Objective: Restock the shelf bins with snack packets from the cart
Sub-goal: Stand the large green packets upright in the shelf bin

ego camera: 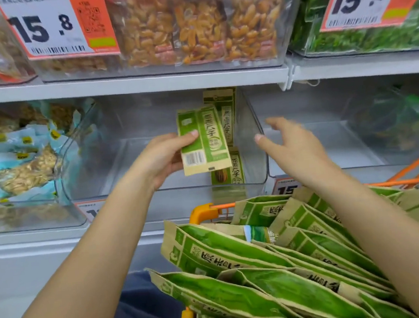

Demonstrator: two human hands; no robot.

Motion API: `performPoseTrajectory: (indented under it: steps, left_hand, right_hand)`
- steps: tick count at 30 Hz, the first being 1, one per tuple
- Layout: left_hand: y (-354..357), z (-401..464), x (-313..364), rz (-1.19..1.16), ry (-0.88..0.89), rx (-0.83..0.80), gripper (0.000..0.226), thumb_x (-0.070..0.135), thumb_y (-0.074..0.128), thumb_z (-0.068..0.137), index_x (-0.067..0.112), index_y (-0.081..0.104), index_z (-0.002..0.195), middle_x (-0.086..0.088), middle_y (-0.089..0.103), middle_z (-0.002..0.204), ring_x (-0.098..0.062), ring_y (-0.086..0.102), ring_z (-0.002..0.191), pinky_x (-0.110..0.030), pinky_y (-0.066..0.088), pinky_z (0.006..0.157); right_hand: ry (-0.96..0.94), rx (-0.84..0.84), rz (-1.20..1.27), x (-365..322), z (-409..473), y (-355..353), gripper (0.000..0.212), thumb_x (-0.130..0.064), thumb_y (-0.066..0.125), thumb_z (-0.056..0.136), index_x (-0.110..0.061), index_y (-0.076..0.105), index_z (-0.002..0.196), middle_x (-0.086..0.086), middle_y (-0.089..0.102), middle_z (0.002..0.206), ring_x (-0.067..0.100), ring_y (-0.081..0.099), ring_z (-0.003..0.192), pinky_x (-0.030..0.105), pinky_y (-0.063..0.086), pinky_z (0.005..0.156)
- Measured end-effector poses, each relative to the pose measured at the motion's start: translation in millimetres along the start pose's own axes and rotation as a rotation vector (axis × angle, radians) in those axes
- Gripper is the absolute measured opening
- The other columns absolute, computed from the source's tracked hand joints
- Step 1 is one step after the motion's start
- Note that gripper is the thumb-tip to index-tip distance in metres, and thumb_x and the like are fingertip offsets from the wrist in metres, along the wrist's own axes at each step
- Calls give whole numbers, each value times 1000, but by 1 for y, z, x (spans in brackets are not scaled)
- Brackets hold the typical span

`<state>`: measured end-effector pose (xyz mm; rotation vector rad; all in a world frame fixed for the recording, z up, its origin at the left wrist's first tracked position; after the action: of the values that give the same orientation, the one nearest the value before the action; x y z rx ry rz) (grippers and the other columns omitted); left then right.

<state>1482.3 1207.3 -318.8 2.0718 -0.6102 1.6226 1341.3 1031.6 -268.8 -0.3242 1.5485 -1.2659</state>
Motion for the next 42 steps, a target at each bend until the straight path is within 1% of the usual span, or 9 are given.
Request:
performPoseTrajectory:
  steps: [4,6,9,11,15,19,34,39,42]
  left_hand:
    - [3,34,-18,168,-139,58,10,23,66,89,19,61,97,2,70,89,-12,63,83,-25,45,67]
    - [16,47,-35,296,-270,-33,16,19,69,88,16,63,102,-1,71,98,-14,66,88,-24,52,70]
    - [30,52,-56,623,-424,-198,33,21,72,86,14,64,117,-3,66,122,-22,65,106,-31,55,87]
    - [36,50,-61,798,-458,-260,40,26,70,88,17,59,125,3,57,129,-23,60,114,-28,53,79]
    - [48,51,-61,721,-440,-255,33,31,67,89,15,61,118,-5,65,119,-19,63,96,-30,50,89]
    - [52,49,-63,703,-469,-240,23,43,61,90,21,58,94,0,65,92,-11,60,80,-26,46,75]
    - [38,55,-61,602,-382,-170,27,23,76,81,17,64,105,-3,71,108,-17,67,94,-27,55,79]
    - [36,54,-43,647,-262,-99,30,27,78,80,19,62,104,0,70,107,-16,64,99,-30,53,78]
    - [30,49,-20,547,-216,-29,26,27,72,82,16,64,104,-1,72,95,-14,68,86,-29,55,77]
  right_hand:
    - [54,-315,-24,15,-4,45,69,-54,49,92,-22,24,148,6,52,139,27,53,117,35,44,88]
    - [30,-300,-71,13,-5,43,64,-53,51,92,-23,29,143,7,61,124,28,59,102,33,44,76]
    - [-6,-282,-49,12,-5,40,53,-49,52,93,-24,36,137,5,62,122,28,57,107,33,42,76]
    - [-33,-290,-42,10,-5,41,51,-47,53,93,-24,37,136,4,62,123,28,56,111,33,43,79]
    - [-45,-290,-69,12,-3,41,53,-42,54,94,-23,34,139,6,62,121,29,59,104,36,48,82]
    - [-68,-294,-78,12,-3,42,54,-39,54,95,-23,32,142,6,62,121,28,57,107,35,47,80]
    - [-77,-296,-51,11,-5,41,49,-37,54,95,-23,35,139,4,62,124,26,57,107,35,47,83]
    - [-78,-295,-40,11,-5,41,49,-36,54,95,-25,35,139,3,62,125,26,57,108,34,46,82]
    - [-67,-293,-48,13,-3,42,53,-38,54,95,-24,33,141,5,62,125,28,58,108,38,49,86]
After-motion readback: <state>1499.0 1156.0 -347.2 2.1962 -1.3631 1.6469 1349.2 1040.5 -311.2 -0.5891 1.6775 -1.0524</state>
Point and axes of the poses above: each hand's wrist, its own z-axis towards the middle knuckle, its own y-axis out of the palm, x = y × z, the point moved 8 cm from there along z, towards the middle knuckle
